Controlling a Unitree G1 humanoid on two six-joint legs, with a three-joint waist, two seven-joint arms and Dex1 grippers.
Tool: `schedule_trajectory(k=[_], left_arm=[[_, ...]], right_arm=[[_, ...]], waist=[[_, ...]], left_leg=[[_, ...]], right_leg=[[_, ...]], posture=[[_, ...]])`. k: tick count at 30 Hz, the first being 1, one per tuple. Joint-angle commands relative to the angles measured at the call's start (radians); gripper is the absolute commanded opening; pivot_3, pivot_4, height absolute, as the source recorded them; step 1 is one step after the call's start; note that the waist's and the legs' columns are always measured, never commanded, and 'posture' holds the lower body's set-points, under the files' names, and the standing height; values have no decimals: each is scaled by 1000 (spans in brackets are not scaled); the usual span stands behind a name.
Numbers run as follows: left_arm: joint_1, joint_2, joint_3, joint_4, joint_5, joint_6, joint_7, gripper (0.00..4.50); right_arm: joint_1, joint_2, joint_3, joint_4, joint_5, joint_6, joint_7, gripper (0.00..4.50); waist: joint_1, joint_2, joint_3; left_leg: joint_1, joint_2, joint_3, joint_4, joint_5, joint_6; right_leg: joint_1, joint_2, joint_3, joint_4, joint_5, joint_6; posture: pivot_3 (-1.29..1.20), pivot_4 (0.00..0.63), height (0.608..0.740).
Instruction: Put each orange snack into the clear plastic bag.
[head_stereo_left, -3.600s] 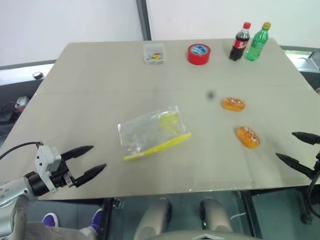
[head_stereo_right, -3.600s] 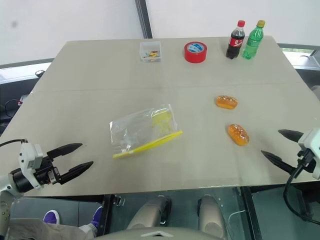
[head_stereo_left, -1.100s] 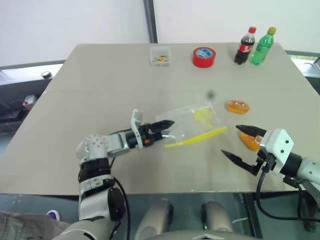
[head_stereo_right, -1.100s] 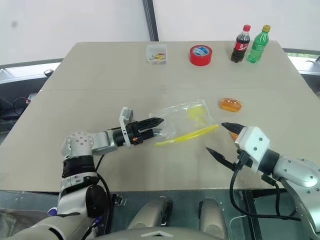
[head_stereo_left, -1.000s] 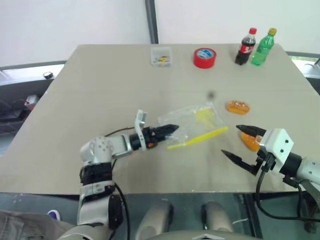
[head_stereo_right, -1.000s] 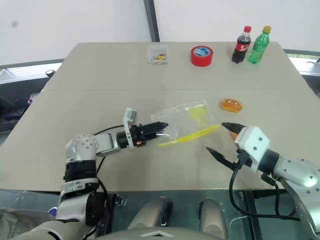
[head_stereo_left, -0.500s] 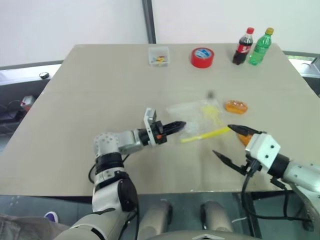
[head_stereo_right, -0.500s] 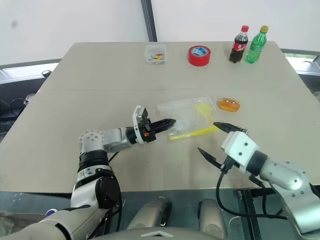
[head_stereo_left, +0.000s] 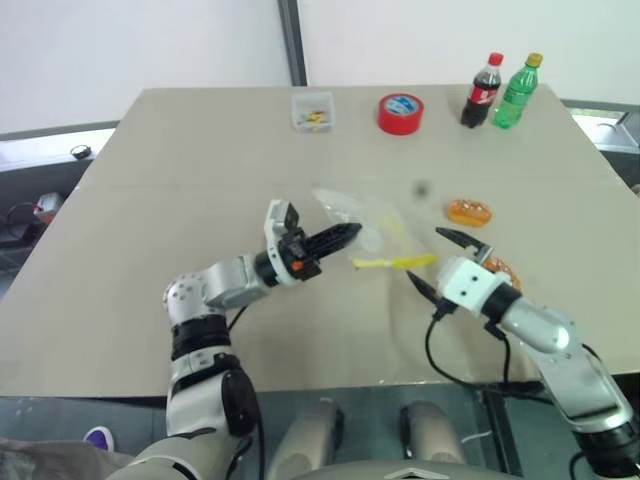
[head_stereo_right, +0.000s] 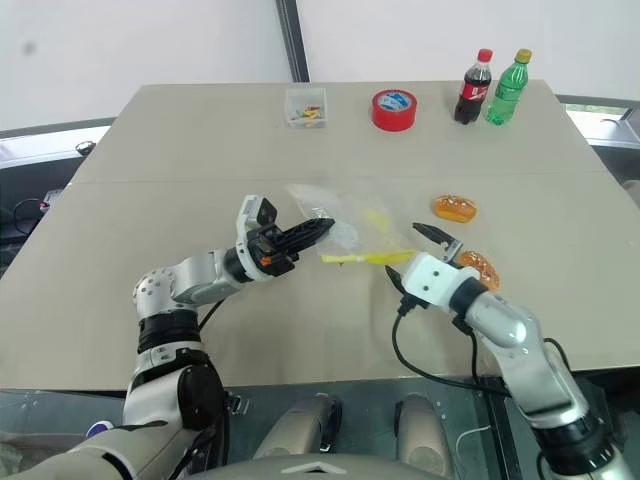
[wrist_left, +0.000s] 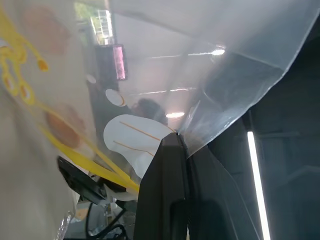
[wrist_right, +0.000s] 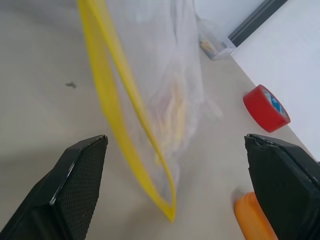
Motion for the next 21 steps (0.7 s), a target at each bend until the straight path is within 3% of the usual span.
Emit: schedule_trajectory(k=[1,13,21], left_arm=[[48,33,-84,-97,-217,-127,108,83],[112,-7,-88,-268,-227,-261,139,83],[134,-19,-79,-314,-227,-296,156,0]], right_arm=[[-55,64,20,59,13,-46,-16,4500],[-117,180,-14,198,103,-15,0,4500],[-203,228,-28,308,124,-72,-13,756]], waist=[[-3,0,0],[-8,0,0],[-12,0,0]], left_leg=[[0,0,0,0,0,0],[0,0,1,-1,0,0],[0,0,1,-1,0,0]], right_leg=[[0,0,1,0,0,0],[0,1,1,-1,0,-1],[0,1,2,-1,0,-1]], posture=[[0,150,740],[0,150,740],[0,150,740]])
